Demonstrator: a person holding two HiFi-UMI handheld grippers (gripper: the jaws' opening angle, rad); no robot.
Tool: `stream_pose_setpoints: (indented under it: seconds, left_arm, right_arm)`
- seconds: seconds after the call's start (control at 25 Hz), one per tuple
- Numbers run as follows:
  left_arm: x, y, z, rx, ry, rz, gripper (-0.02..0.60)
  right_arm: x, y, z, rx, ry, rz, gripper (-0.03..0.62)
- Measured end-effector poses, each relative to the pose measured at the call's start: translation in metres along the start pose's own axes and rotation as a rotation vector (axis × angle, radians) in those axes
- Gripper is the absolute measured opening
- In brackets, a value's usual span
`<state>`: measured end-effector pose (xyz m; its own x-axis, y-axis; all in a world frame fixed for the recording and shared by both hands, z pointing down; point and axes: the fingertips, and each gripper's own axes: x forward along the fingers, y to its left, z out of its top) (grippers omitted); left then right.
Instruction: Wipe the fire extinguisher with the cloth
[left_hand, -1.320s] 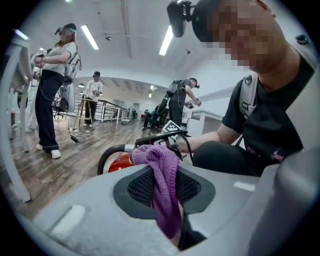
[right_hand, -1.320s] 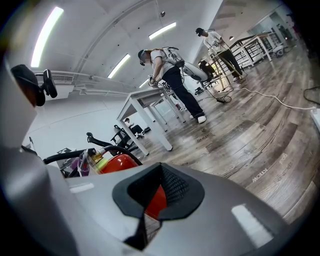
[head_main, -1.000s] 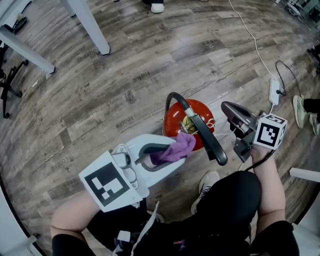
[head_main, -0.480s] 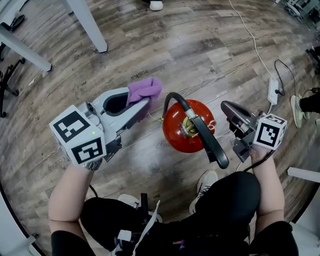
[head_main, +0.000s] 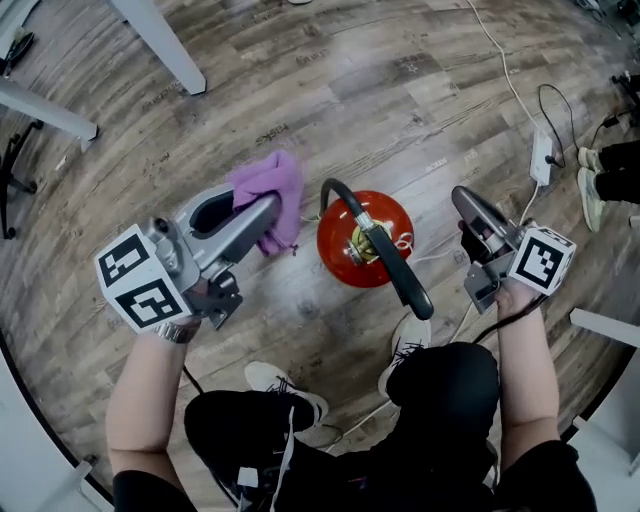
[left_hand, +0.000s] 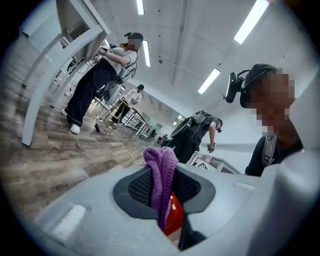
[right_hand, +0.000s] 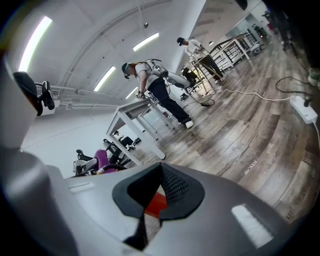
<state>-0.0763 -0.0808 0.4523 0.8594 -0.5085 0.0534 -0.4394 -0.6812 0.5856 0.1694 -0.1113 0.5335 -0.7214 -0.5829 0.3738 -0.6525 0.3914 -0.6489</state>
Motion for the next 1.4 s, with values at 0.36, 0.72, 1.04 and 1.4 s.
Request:
stream_pose_setpoints:
  seconds: [0.36,0.72,1.04,1.4]
  left_arm:
    - [-0.029,-0.13,0.078,-0.221,0.071,0.041,0.072]
    - [-0.027,-0.298,0.214,-0.217,0.142,-0.022,0.074]
    - [-0.042,-0.379,0.283,-0.217,0.108,-0.107,0.074]
    - [-0.144,-0.413,0.281,-0.207,0.212,-0.222,0.074]
  right_arm:
    - [-0.105,0.103,0.052,0.112,0.168,-0.092,0.005]
    - [-0.202,0.25,0.167,0.107,0.192,-0.071,0.005]
    - [-0.231,0.363,0.221,0.111,0.111,-0.016,0.005]
    - [-0.248,0.476,0.169,0.125,-0.034,-0.107,0.005]
